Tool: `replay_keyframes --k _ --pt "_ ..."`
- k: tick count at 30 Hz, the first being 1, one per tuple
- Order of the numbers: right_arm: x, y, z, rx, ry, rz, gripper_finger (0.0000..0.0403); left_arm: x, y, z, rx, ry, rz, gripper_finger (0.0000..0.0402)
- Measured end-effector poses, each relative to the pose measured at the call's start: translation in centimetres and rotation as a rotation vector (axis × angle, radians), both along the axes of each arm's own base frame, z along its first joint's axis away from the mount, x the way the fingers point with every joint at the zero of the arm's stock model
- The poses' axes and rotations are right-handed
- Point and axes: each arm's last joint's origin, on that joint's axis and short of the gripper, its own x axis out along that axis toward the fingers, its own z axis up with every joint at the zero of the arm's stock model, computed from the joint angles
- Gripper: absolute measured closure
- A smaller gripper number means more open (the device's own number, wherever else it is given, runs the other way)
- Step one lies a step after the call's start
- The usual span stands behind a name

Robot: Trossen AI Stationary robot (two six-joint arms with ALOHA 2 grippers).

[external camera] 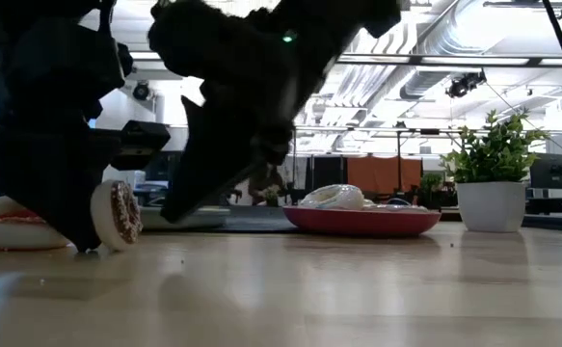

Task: Pick & Place donuts
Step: Put the small brown doughnut on the blue plate

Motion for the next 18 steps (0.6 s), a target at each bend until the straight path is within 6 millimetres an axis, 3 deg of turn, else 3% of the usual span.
replay_keyframes --k 8,18 --pt "1.5 -2.4 0.2 0.093 -0.072 -0.029 0.039 -0.2 0.1 0.3 -0.01 0.004 0.01 0.0402" --pt "2.0 -2.0 -0.8 0.132 -0.1 -0.004 0.039 -1.7 0.9 3.1 -0.031 0.012 0.049 0.0402"
